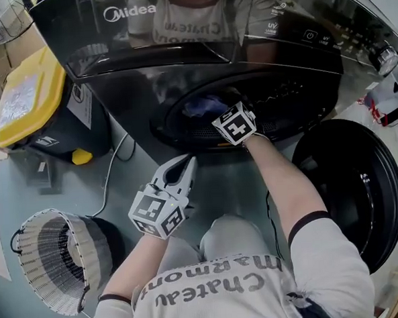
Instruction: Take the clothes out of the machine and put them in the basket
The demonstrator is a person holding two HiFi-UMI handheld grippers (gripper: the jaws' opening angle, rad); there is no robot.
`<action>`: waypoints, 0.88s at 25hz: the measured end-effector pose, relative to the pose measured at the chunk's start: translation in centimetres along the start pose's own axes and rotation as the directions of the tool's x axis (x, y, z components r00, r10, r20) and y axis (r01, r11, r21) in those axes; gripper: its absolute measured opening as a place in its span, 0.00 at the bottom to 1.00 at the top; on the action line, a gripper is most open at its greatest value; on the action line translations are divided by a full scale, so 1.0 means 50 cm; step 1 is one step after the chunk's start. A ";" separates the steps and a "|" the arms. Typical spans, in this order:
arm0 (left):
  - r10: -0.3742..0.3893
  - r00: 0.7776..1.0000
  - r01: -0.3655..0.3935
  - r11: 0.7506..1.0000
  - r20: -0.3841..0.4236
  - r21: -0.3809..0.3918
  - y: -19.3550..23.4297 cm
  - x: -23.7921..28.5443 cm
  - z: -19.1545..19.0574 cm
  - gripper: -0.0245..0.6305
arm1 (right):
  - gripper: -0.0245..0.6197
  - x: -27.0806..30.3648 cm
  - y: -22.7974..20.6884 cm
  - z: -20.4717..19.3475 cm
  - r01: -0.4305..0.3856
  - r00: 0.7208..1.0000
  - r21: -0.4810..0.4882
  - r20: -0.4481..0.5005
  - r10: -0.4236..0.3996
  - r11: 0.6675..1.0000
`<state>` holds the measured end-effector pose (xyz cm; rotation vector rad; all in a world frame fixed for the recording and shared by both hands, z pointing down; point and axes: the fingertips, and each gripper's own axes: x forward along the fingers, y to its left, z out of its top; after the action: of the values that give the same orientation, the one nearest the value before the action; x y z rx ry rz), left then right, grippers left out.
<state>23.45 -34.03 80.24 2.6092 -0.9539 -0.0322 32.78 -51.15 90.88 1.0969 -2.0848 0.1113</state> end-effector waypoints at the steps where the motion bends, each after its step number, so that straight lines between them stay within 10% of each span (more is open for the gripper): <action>1: -0.001 1.000 0.001 1.000 -0.001 0.003 0.001 0.000 -0.002 0.05 | 0.55 0.005 -0.001 -0.003 0.004 1.000 -0.023 -0.019 -0.005 1.000; 9: -0.002 1.000 0.002 1.000 0.018 0.018 0.001 -0.012 0.003 0.05 | 0.13 0.009 0.024 -0.022 -0.001 0.999 -0.034 -0.049 -0.001 0.999; 22: 0.075 0.997 -0.075 0.997 0.005 -0.021 -0.012 -0.042 0.078 0.05 | 0.10 -0.171 0.024 0.026 -0.002 0.966 0.336 0.244 -0.085 0.942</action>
<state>21.64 -33.59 76.17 2.5536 -1.0469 -0.0299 34.05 -45.19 84.62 1.4212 -2.3278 0.3285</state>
